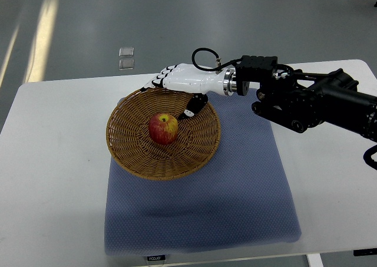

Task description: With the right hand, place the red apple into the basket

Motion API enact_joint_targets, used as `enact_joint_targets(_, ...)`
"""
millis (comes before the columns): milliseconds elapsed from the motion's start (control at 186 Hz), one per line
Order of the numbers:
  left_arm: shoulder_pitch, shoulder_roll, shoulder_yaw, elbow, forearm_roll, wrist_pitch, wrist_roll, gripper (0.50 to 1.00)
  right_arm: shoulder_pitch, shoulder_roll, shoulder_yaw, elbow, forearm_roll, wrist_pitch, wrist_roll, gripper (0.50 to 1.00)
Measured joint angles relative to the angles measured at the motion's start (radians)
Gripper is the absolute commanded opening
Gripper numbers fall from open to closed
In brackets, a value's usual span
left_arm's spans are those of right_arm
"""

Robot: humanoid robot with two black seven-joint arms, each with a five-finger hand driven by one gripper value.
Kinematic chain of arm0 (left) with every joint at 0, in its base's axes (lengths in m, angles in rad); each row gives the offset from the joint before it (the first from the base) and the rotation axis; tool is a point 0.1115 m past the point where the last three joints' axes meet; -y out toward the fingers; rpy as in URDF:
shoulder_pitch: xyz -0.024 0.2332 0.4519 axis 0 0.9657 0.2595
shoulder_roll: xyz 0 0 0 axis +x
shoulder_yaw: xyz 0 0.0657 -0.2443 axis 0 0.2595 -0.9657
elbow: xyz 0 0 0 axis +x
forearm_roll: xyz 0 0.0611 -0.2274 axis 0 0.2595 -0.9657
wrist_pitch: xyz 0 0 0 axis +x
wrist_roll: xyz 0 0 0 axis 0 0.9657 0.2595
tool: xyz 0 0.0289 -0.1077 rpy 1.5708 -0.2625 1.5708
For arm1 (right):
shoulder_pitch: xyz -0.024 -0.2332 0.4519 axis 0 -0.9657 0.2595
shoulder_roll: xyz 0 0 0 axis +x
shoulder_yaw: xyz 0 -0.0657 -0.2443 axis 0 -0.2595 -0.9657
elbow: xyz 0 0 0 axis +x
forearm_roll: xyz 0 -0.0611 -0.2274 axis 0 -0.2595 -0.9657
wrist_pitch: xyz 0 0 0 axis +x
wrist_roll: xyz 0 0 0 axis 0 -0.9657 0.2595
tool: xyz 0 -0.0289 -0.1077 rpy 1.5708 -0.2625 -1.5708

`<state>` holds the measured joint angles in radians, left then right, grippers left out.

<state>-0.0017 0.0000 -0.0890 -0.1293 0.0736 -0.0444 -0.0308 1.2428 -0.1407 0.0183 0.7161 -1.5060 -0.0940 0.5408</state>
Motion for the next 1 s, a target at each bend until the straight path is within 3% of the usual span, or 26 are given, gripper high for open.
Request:
enact_joint_targets(387,0.0,0.0,0.0,0.0,0.0,0.0,0.0,1.0,0.029,-0.078,0.178,-0.003,0.099,-0.004,0.006,0.919)
enact_joint_targets(640,0.0,0.0,0.0,0.0,0.0,0.0,0.0,1.0,-0.078,-0.082,0.4,-0.036,0.418,0.003,-0.002,0.921)
enact_joint_targets(1000,0.0,0.0,0.0,0.0,0.0,0.0,0.0,1.0,-0.162,-0.075,0.423,-0.04,0.866,0.036,-0.017,0.917)
